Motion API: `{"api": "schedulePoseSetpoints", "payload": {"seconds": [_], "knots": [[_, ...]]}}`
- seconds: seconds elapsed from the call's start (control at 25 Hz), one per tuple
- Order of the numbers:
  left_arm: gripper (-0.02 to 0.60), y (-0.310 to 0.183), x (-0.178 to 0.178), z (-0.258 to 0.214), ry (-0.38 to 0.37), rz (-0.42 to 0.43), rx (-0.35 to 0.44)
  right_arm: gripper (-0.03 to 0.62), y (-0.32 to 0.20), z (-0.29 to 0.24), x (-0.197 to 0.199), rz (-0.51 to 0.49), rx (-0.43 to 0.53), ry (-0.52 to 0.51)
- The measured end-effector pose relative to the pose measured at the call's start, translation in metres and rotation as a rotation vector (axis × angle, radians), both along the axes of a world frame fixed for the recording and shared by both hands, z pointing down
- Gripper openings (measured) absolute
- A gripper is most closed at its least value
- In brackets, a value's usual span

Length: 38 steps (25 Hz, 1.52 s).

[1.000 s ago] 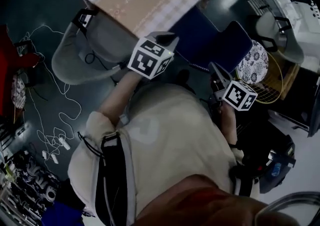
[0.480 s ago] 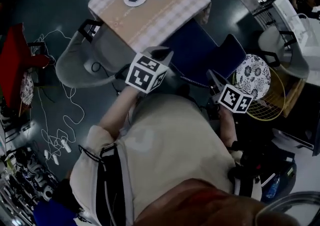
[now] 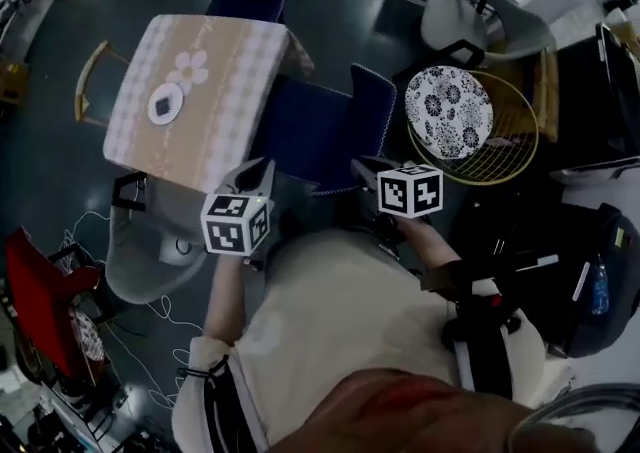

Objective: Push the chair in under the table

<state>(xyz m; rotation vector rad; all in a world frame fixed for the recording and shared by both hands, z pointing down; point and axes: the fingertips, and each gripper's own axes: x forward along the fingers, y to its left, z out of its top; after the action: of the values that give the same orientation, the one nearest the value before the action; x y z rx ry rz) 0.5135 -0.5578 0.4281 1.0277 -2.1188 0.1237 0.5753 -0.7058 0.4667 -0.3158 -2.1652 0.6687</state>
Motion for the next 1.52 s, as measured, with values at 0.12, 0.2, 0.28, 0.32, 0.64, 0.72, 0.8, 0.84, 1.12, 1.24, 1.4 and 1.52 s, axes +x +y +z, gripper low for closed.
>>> {"api": "schedulePoseSetpoints", "payload": {"seconds": [0.12, 0.2, 0.28, 0.32, 0.64, 0.72, 0.8, 0.84, 1.12, 1.24, 1.4, 1.52], "knots": [[0.009, -0.021, 0.009, 0.004, 0.009, 0.080, -0.008, 0.020, -0.018, 0.010, 0.016, 0.095, -0.022, 0.028], [0.009, -0.033, 0.010, 0.000, -0.004, 0.116, 0.003, 0.069, -0.022, 0.012, 0.021, 0.131, -0.060, 0.030], [0.009, -0.039, 0.005, -0.008, -0.032, 0.115, 0.032, 0.098, -0.024, 0.008, 0.016, 0.140, -0.086, 0.023], [0.009, -0.039, 0.003, -0.010, -0.042, 0.104, 0.044, 0.107, -0.024, 0.006, 0.013, 0.139, -0.090, 0.023], [0.009, -0.029, 0.012, -0.002, -0.017, 0.106, 0.013, 0.196, -0.031, 0.012, 0.020, 0.195, -0.126, 0.051], [0.009, -0.026, 0.016, 0.001, -0.011, 0.111, 0.002, 0.204, -0.032, 0.017, 0.024, 0.202, -0.124, 0.066], [0.009, -0.025, 0.019, 0.004, -0.005, 0.118, -0.009, 0.204, -0.036, 0.020, 0.027, 0.214, -0.124, 0.080], [0.009, -0.025, 0.020, 0.006, -0.001, 0.122, -0.014, 0.204, -0.039, 0.022, 0.028, 0.222, -0.123, 0.083], [0.009, -0.035, 0.022, 0.004, -0.007, 0.126, -0.024, 0.204, -0.070, 0.030, 0.043, 0.267, -0.088, 0.113], [0.009, -0.033, 0.016, 0.007, 0.001, 0.139, -0.031, 0.204, -0.073, 0.042, 0.045, 0.285, -0.082, 0.151], [0.009, -0.028, 0.018, 0.015, 0.025, 0.153, -0.030, 0.204, -0.069, 0.057, 0.051, 0.290, -0.081, 0.183], [0.009, -0.022, 0.015, 0.016, 0.031, 0.114, -0.023, 0.204, -0.065, 0.071, 0.044, 0.253, -0.080, 0.218]]}}
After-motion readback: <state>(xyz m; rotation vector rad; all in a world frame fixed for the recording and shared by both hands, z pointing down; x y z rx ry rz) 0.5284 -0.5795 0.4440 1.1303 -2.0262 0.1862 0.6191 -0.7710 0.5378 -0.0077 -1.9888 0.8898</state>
